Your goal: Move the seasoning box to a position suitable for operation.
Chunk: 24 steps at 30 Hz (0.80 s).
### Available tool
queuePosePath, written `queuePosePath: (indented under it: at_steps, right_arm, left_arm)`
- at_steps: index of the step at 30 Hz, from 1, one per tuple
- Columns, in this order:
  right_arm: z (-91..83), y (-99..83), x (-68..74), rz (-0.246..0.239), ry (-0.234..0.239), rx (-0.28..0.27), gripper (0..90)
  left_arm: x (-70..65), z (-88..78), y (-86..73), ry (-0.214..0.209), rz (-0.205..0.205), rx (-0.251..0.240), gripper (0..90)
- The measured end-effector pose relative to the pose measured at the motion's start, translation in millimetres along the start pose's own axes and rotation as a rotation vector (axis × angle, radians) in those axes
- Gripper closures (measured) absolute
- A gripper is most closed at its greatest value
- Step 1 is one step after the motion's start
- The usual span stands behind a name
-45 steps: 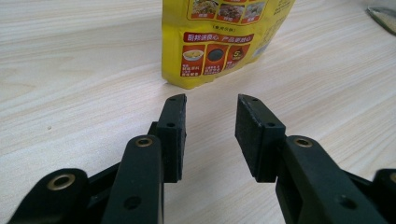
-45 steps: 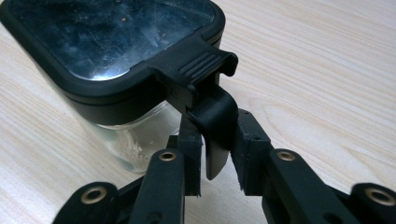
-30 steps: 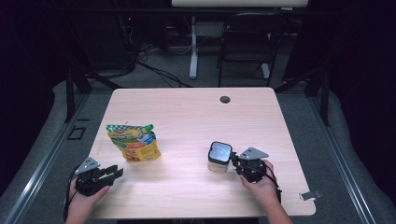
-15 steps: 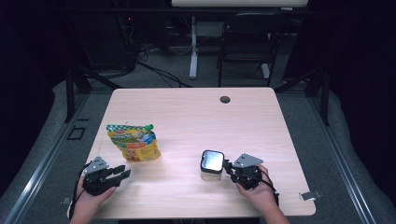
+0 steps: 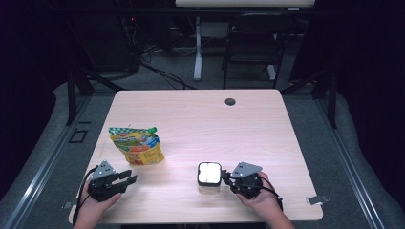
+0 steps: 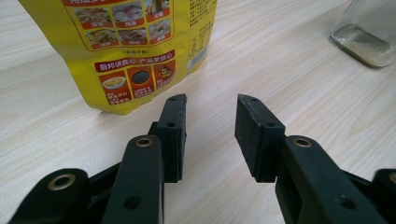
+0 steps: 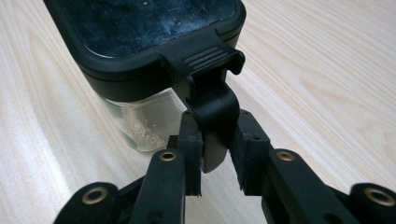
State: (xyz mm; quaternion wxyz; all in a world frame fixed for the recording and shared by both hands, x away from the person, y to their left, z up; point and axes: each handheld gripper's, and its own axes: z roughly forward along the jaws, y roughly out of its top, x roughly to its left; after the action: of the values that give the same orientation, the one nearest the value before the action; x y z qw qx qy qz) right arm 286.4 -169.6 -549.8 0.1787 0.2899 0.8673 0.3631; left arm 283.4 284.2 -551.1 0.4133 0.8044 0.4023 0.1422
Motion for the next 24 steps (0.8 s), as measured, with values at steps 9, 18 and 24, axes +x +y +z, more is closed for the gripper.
queuePosePath:
  at_steps: [9,18,24]
  right_arm:
    - [-0.4,0.0,-1.4,0.021,0.029,-0.019,69.7]
    - [-20.2,4.9,-1.3,0.042,0.038,-0.033,61.9]
    - [-32.1,6.9,-0.8,0.077,0.024,-0.045,68.0]
  left_arm:
    - [-0.8,0.5,0.1,0.000,-0.006,0.000,63.9]
    - [-8.6,4.0,6.1,-0.052,0.004,-0.017,63.3]
    - [-16.6,9.7,11.1,-0.072,0.029,-0.003,63.2]
